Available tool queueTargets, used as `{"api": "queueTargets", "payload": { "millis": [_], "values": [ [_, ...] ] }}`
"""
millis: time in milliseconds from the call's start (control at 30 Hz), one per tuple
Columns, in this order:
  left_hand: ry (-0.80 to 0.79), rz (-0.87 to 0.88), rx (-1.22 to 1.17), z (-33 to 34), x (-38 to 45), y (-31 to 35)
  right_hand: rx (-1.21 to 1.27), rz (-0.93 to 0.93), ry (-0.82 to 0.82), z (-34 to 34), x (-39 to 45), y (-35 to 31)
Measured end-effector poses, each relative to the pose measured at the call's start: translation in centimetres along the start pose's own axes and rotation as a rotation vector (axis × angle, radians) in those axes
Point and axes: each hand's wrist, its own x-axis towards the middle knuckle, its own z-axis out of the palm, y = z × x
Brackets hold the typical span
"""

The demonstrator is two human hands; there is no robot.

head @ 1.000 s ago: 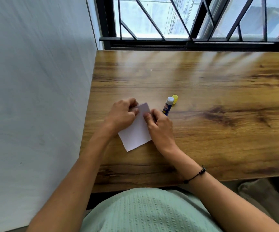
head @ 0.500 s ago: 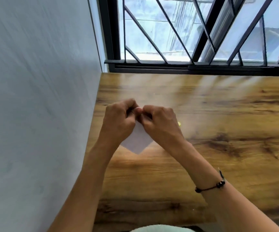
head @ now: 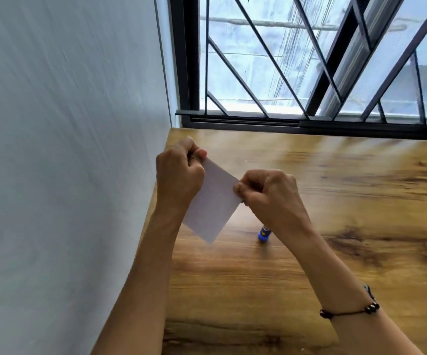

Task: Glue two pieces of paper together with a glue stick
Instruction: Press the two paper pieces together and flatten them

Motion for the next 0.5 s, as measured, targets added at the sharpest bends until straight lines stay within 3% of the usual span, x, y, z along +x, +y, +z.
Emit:
{"api": "queueTargets", "payload": {
  "millis": [233,333,500],
  "values": [
    [0.013,-0.048,-0.003,0.2,0.0,0.3,0.199,0.112,0.128,-0.1,-0.2,0.4],
    [-0.125,-0.070,0.028,-0.2,0.1,0.1,0.241,0.131,0.202,-0.3,0.5,0.9],
    [-0.333,0.160,0.142,-0.8,-0.7,1.3,0.067,-0.018,0.020,-1.6,1.8,1.0]
  ]
}}
